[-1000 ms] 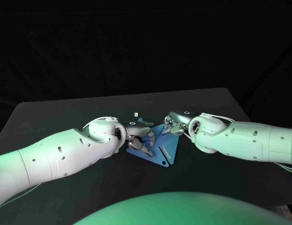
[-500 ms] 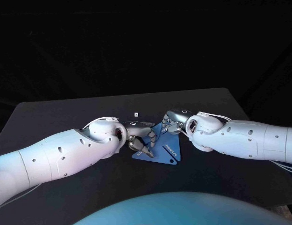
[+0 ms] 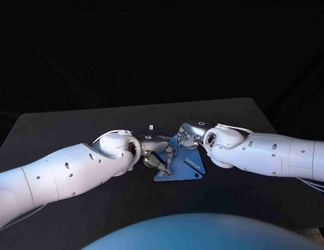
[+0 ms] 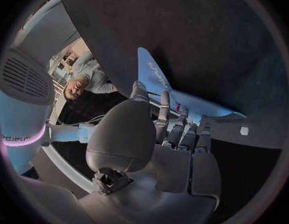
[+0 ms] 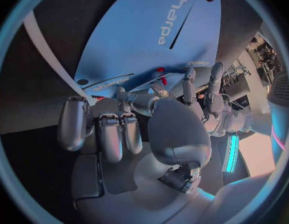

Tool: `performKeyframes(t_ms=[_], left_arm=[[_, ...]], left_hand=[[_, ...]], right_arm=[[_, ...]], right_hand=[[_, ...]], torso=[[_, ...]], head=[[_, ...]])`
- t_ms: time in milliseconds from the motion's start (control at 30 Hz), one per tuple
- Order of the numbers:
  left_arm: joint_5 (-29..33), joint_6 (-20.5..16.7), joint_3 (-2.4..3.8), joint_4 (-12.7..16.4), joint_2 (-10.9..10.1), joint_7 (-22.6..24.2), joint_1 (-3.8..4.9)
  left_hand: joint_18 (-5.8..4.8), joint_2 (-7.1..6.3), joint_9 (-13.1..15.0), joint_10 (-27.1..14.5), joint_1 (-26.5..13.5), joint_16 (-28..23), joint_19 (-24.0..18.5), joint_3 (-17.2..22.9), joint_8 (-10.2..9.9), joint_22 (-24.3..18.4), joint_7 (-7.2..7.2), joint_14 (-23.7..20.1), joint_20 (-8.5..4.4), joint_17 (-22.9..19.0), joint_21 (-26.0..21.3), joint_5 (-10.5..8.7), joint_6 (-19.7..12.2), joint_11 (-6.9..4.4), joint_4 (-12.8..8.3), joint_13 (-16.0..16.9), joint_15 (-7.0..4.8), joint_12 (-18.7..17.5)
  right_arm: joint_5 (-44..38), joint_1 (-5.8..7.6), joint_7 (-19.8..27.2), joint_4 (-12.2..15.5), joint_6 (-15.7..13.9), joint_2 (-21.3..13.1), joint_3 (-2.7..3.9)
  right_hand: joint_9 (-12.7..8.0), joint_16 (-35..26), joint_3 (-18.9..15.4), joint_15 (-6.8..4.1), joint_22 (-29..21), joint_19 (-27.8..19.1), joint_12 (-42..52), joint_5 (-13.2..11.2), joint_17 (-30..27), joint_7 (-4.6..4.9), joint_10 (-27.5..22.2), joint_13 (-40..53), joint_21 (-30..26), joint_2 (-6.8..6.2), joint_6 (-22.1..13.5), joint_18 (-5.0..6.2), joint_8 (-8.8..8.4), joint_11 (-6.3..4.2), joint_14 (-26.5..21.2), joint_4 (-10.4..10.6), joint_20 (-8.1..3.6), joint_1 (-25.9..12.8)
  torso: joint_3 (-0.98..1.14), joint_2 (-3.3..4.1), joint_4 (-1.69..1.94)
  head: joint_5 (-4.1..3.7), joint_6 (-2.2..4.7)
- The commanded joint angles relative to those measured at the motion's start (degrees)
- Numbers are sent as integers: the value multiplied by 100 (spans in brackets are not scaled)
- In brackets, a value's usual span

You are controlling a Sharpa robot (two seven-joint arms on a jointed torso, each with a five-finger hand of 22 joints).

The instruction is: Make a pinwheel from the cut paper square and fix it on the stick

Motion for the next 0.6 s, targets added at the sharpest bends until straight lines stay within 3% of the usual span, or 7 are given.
performKeyframes(t_ms=[33,200,600], left_arm=[[49,90,2,-2,22,1,0],[50,120,2,-20,31,-7,0],[51,174,2,-36,51,-19,0]], left_hand=[[54,-6,48,10,-39,-6,-23,22,83,8,25,-13,21,-8,29,-31,-52,40,0,-4,40,-3],[48,-20,114,-46,-49,-7,-25,26,158,9,14,-18,23,-10,30,-31,-67,96,2,-10,60,-10],[31,-29,222,-58,-68,-6,-26,39,290,10,58,-16,22,-10,33,-31,-39,93,2,-9,71,-8]], right_arm=[[-119,5,41,-25,52,35,1],[-153,12,40,-73,62,84,1],[-197,26,60,-173,90,235,1]], right_hand=[[1,23,36,6,437,31,20,-20,1510,2,608,1510,14,57,-46,46,18,40,607,9,14,4],[2,23,34,6,439,33,20,-31,1510,2,608,1510,16,61,-49,45,20,41,607,12,14,9],[3,23,33,6,438,32,20,-32,1510,2,608,1510,13,64,-51,46,21,41,607,13,14,14]], torso=[[2,-1,-2],[2,0,-3],[1,0,1]], head=[[-6,0],[-12,0],[-25,0]])
